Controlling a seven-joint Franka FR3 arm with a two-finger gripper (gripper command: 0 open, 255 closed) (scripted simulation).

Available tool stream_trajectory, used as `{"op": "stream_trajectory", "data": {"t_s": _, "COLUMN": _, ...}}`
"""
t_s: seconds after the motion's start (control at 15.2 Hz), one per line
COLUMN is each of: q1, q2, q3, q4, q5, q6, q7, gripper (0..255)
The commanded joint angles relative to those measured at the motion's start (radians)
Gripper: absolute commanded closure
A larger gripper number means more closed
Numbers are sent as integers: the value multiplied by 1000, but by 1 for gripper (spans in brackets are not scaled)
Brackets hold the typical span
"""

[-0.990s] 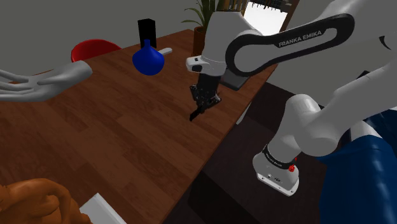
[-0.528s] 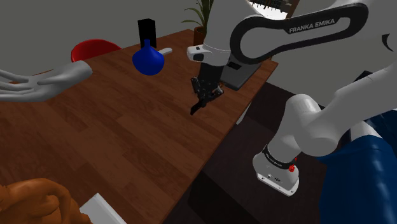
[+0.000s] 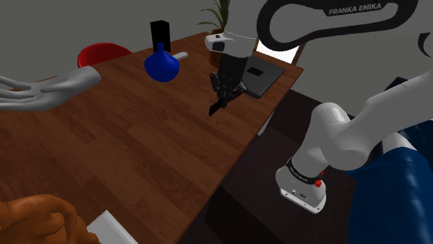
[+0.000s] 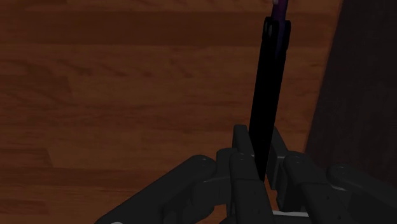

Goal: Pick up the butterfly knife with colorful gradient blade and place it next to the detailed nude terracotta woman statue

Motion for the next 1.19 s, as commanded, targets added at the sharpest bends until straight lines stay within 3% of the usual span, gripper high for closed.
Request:
{"op": "stream_trajectory", "data": {"t_s": 0.0, "q1": 0, "q2": -3, "q3": 0, "q4": 27, "q5": -1, "q6": -30, "q7": 2, "gripper": 255}}
{"op": "stream_trajectory", "data": {"t_s": 1.12, "q1": 4, "q2": 14, "q3": 4, "q4": 268, "q5": -1, "q6": -253, "q7": 23, "gripper": 255}}
